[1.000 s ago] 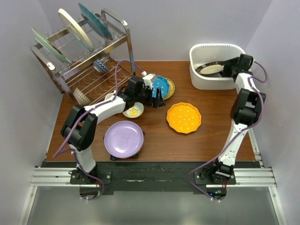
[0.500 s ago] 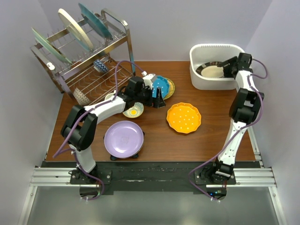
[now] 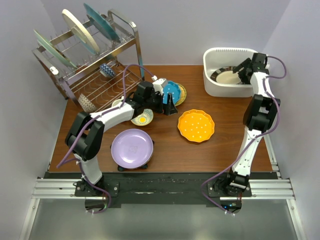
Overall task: Place the plates into the plastic bin on the countertop
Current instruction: Place the plate in the plastic bin.
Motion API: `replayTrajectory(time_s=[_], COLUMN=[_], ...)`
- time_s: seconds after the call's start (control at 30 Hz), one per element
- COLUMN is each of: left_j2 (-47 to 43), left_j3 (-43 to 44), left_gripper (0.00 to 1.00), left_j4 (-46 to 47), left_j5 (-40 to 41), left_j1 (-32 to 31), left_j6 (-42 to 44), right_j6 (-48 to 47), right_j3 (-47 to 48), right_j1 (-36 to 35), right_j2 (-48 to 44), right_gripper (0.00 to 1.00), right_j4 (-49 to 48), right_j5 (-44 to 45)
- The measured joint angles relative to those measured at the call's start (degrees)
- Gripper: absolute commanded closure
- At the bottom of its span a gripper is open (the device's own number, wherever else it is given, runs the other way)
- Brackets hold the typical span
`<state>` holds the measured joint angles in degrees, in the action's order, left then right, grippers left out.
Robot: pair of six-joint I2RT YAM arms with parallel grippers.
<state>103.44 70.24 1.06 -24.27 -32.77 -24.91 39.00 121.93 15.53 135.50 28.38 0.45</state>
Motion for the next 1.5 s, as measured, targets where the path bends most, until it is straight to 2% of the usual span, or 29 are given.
replayTrajectory(time_s=[0.07,0.17,0.63,0.87,1.07,1.3,1.5], left_j2=[0.0,0.0,0.0,0.0,0.0,0.0,0.0], left_j3=[0.0,0.0,0.0,-0.2,-1.6,-2.6,-2.6], left_gripper=[0.02,0.02,0.02,0.02,0.02,0.02,0.02], left_j4=[0.1,0.1,0.2,1.5,2.0,2.3,2.5], left_j5=[0.0,0.0,0.0,-0.5,-0.6,-0.6,-0.6], left_j1=[0.0,0.0,0.0,0.0,0.0,0.0,0.0], left_j6=[0.0,0.0,0.0,-1.0,-1.0,-1.1,-1.5], right_j6=[-1.6,-4.3,-10.6,-10.7,-12.9,-16.3,-17.0], right_j3=[0.5,1.0,-0.9,-14.2,-26.6,-27.0,-29.4], right_j1=[-0.3,-0.7,-2.6,-4.6,-8.5,-11.3,-10.7], right_j2=[0.0,0.0,-1.5,-10.9,-19.5,-21.1,-22.9], right_gripper=[0.13,0.06,0.05,0.05,0.02,0.01,0.03], right_j4=[0.7,0.7,-0.9,-9.8,-18.2,-20.7,-22.0], right_j5=[1.6,4.6,10.4,10.9,16.4,24.4,23.4])
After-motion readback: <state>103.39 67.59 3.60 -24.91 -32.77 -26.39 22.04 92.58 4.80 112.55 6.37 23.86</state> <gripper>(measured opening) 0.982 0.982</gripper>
